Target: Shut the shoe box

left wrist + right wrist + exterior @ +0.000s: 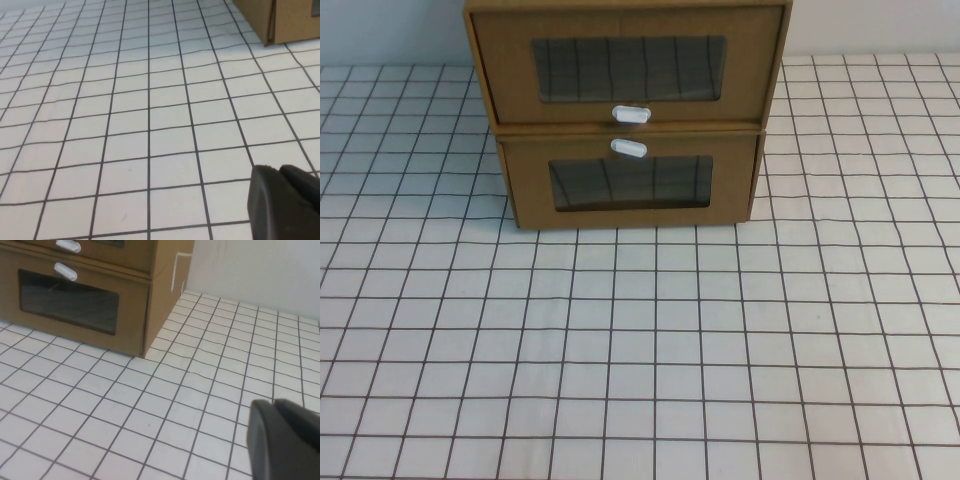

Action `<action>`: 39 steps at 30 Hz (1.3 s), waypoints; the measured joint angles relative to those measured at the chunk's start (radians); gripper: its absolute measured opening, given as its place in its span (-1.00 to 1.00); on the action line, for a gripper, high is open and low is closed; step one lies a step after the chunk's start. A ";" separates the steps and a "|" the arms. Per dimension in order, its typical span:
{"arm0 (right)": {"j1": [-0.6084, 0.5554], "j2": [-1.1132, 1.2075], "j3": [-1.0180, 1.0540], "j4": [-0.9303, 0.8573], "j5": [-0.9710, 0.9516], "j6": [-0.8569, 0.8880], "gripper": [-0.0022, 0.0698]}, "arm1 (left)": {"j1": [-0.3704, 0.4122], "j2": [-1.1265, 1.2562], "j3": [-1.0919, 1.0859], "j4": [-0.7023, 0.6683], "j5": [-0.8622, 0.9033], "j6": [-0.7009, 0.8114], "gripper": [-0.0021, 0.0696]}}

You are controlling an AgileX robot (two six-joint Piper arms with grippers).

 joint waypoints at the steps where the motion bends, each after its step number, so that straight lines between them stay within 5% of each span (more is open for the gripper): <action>1: 0.000 0.000 0.000 0.000 0.000 0.000 -0.98 | 0.000 0.000 0.000 0.000 0.005 0.000 -0.96; 29: 0.000 0.000 0.002 0.000 0.002 0.000 -0.98 | 0.000 0.000 0.000 0.000 0.007 0.000 -0.96; 39: 0.000 -0.098 0.191 -0.002 -0.040 0.000 -0.98 | 0.000 0.000 0.000 0.000 0.007 0.000 -0.96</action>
